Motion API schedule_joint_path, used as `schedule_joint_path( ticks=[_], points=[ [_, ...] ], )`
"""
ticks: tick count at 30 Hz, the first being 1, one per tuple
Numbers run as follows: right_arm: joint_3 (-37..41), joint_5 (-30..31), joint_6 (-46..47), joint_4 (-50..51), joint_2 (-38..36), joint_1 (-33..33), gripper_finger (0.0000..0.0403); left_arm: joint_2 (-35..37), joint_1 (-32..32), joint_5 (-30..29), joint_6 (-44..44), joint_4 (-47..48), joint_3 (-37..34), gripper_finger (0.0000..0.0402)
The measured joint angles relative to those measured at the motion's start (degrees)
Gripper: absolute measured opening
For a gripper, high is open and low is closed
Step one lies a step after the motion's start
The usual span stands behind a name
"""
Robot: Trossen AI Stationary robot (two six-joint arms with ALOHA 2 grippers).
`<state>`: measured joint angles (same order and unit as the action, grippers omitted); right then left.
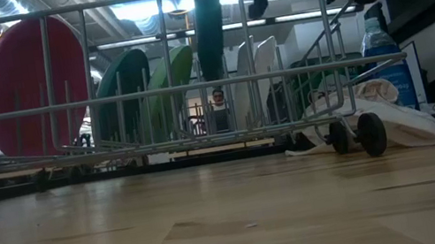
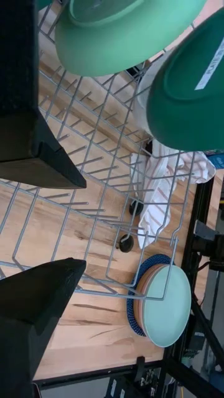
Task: Sort dishes
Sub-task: Put the green plate in the dish rack
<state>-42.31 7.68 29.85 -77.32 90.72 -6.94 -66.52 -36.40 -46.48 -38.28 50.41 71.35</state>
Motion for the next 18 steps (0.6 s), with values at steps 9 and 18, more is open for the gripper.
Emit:
schedule_joint_path(
  ticks=[9, 18],
  points=[
    [-3.95, -1.44, -0.04, 1.23, 1.44, -1.03, 0.0005, 0.00, 0.00, 0.00, 0.13, 0.00, 0.00, 0.0184],
    [-4.45, -1.90, 3.10, 2.62, 1.48, -4.00, 0.0005, 0.00, 0.02, 0.00, 0.88, 0.00, -0.01, 0.0184]
  ],
)
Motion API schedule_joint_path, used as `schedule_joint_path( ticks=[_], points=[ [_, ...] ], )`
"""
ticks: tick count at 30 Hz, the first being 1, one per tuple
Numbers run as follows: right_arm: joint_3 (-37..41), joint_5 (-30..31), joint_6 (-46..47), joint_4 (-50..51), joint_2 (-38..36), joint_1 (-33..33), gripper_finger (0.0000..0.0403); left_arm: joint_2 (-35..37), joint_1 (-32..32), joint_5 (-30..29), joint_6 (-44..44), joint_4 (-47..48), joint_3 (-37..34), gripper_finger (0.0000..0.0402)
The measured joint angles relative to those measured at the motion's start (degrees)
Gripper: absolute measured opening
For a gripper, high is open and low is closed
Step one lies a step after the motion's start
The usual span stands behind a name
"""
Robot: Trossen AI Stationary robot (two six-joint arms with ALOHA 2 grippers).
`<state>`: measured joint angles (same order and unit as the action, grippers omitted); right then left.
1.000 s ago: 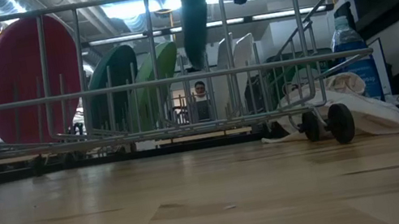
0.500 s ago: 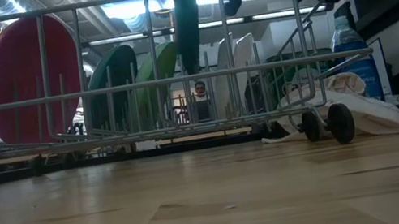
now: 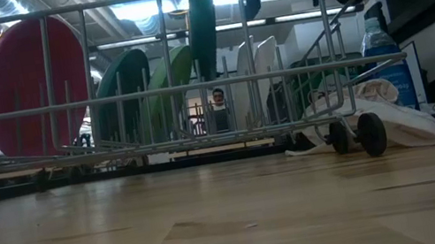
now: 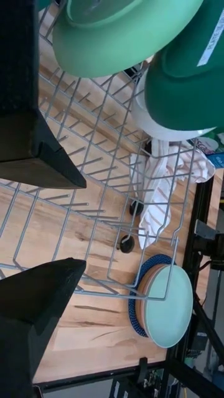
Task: Sort dishes
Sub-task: Put the green plate in the dish rack
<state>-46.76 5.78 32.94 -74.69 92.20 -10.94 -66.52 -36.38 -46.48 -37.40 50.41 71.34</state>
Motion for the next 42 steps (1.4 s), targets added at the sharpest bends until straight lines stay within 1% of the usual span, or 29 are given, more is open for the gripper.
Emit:
schedule_joint_path(
  ticks=[5, 10, 18, 27, 31, 36, 42],
  points=[
    [0.00, -0.50, -0.03, -0.24, 0.00, -0.01, 0.0005, 0.00, -0.01, 0.00, 0.04, 0.00, 0.00, 0.0184],
    [0.00, -2.51, 0.01, 0.36, 0.00, 0.02, 0.0005, 0.00, 0.00, 0.00, 0.02, 0.00, -0.01, 0.0184],
    [0.00, -3.31, 1.35, 0.33, 0.00, 0.74, 0.0005, 0.00, -0.02, 0.00, -0.05, 0.00, 0.00, 0.0184],
    [0.00, -1.94, 1.34, 0.39, 0.00, 1.71, 0.0005, 0.00, -0.01, 0.00, 0.76, 0.00, 0.00, 0.0184],
    [0.00, -0.67, 1.36, 0.53, 0.00, 3.14, 0.0005, 0.00, 0.00, 0.00, 0.83, -0.01, 0.00, 0.0184],
    [0.00, -0.66, 1.03, 0.86, 0.00, 4.03, 0.0005, 0.00, 0.00, -0.02, 0.91, -0.02, 0.01, 0.0184],
    [0.00, 1.83, 1.29, 0.78, 0.84, 3.76, 0.0005, 0.00, -0.01, -0.01, 1.00, -0.01, -0.01, 0.0184]
  ],
)
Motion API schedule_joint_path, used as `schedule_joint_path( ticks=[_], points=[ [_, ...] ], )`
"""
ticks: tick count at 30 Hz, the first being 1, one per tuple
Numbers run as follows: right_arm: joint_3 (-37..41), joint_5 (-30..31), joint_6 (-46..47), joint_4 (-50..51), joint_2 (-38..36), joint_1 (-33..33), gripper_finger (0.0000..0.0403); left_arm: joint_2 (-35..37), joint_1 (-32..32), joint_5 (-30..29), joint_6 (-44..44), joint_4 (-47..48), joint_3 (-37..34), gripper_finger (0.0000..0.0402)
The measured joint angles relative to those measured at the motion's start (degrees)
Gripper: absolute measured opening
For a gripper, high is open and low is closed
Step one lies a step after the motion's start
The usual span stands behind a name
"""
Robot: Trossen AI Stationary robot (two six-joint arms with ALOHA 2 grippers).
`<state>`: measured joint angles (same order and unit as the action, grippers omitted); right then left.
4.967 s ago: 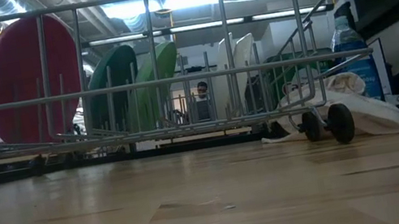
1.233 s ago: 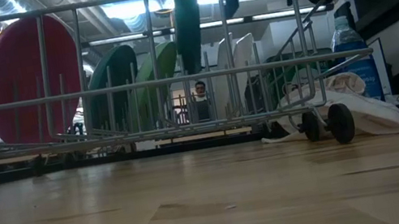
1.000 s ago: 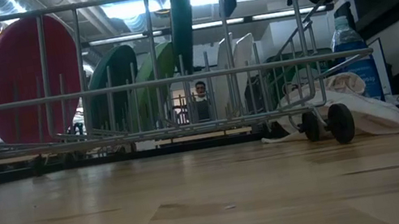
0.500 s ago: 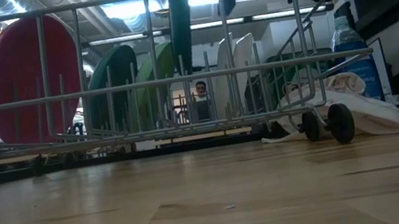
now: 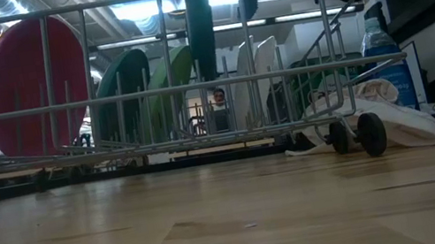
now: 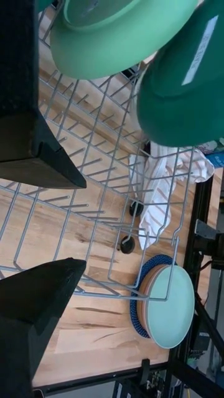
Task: Sort dishes
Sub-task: Put the green plate in the dish rack
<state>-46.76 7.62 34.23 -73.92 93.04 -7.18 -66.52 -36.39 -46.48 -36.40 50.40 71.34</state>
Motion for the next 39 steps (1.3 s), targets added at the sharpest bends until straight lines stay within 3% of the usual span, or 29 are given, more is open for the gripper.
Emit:
schedule_joint_path(
  ticks=[9, 21, 29, 39],
  points=[
    [-3.17, -0.67, 0.21, -2.93, 4.28, -0.07, 0.0005, 0.00, 0.00, -0.02, 0.50, 0.02, 0.01, 0.0184],
    [-3.85, -2.82, 0.31, -1.37, 4.37, -3.15, 0.0005, 0.00, 0.01, -0.02, 0.42, -0.01, -0.01, 0.0184],
    [-3.85, -6.45, 3.26, -1.76, 4.38, -3.85, 0.0005, 0.00, 0.01, -0.02, 0.20, -0.01, 0.00, 0.0184],
    [-3.85, -15.71, 5.69, -2.16, 4.37, -5.31, 0.0005, 0.00, 0.01, -0.02, -2.00, -0.01, 0.02, 0.0184]
  ],
)
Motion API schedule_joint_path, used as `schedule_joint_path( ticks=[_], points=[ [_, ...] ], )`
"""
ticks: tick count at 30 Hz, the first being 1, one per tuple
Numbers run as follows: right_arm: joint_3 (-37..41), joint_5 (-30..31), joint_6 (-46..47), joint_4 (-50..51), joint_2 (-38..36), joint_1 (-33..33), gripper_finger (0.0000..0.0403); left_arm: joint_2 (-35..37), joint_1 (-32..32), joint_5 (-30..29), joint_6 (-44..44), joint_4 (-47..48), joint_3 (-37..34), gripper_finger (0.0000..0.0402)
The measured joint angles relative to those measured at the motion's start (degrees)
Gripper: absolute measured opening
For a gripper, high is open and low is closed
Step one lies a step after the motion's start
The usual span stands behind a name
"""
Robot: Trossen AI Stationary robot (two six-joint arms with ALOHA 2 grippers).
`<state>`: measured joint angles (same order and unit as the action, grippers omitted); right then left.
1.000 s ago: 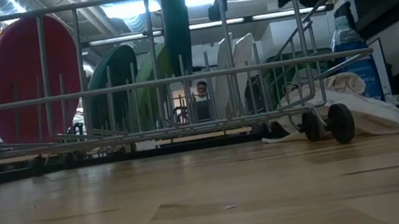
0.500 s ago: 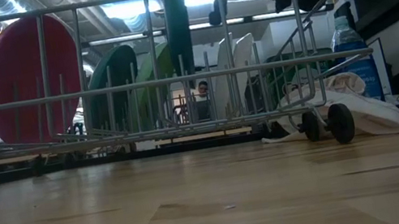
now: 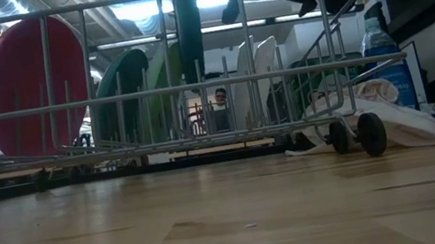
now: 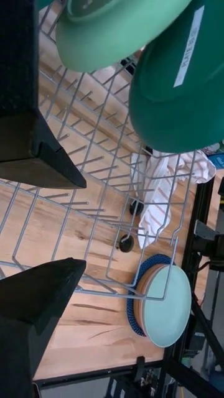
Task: Sort dishes
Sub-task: Put the green plate in the dish rack
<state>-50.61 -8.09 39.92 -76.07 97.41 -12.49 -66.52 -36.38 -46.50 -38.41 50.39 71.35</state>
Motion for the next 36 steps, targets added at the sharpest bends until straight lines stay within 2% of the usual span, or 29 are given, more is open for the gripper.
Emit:
schedule_joint_path(
  ticks=[5, 20, 25, 31, 36],
  points=[
    [0.00, -2.15, -0.11, 0.00, 0.00, -1.06, 0.0005, 0.00, -0.02, 0.01, -1.86, 0.01, -0.01, 0.0184],
    [0.00, -2.47, 0.15, 4.60, 0.00, -5.71, 0.0005, -0.02, 0.00, 0.00, -3.62, 0.02, 0.00, 0.0184],
    [-0.01, -1.31, -0.37, 5.49, 0.66, -5.64, 0.0005, -0.01, 0.04, 0.00, -3.63, 0.02, -0.02, 0.0184],
    [-0.04, 2.77, 0.13, 6.49, 2.90, -5.58, 0.0005, 0.00, 0.04, 0.00, -3.63, 0.02, 0.00, 0.0184],
    [-0.04, 3.05, 0.11, 8.58, 2.93, -5.49, 0.0005, -0.02, 0.04, 0.00, -3.61, 0.02, -0.01, 0.0184]
  ],
)
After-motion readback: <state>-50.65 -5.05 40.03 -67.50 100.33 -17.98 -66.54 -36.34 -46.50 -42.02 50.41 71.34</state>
